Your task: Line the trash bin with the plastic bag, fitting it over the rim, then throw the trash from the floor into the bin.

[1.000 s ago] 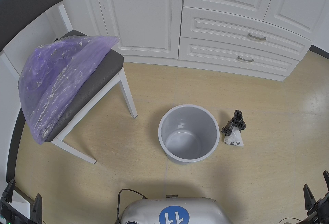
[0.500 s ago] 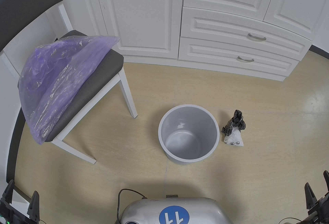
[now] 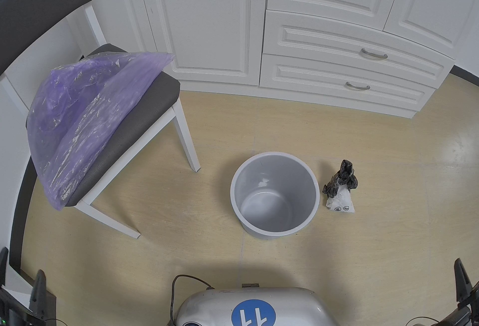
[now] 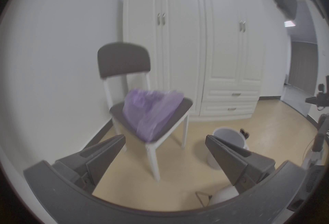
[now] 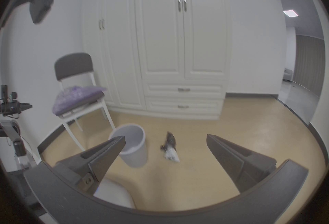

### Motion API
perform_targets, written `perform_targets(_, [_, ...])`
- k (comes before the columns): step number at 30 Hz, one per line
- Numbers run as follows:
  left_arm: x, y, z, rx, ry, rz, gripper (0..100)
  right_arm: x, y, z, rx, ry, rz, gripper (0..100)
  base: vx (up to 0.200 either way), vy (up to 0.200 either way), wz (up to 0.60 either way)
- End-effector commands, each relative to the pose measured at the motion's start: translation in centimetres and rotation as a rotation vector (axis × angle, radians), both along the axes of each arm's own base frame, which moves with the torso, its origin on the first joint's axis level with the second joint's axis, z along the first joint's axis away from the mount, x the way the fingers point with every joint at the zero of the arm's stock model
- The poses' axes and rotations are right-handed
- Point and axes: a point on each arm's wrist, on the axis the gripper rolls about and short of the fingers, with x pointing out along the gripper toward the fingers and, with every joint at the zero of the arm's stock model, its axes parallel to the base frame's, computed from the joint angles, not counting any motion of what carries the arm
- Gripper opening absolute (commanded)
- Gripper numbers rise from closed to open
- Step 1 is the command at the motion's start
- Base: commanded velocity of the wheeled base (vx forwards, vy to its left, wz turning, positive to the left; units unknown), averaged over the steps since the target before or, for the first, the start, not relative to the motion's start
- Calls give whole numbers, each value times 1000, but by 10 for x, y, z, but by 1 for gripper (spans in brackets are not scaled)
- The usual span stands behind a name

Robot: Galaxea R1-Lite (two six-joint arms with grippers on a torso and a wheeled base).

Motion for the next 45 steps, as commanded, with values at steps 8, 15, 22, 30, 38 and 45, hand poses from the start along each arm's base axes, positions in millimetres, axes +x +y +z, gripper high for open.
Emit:
perform_targets(8, [17,-1,101,-11,40,-87,100,17,1,82,6,55,32,100,0,0,0])
perform_targets(15, [53,-2,142,33,226,-65,100,76,-1,164,14,109,-54,100,0,0,0])
perform_targets(22, [126,-3,140,275,548,40,100,89,2,172,17,128,-20,100,0,0,0])
perform_targets(30, [194,-21,121,459,673,98,100,109,5,163,12,144,11,100,0,0,0])
perform_targets(38, [218,-35,103,616,766,133,100,130,9,144,-27,252,76,100,0,0,0])
perform_targets(45, [236,-41,92,655,803,170,100,139,10,138,-32,296,74,100,0,0,0])
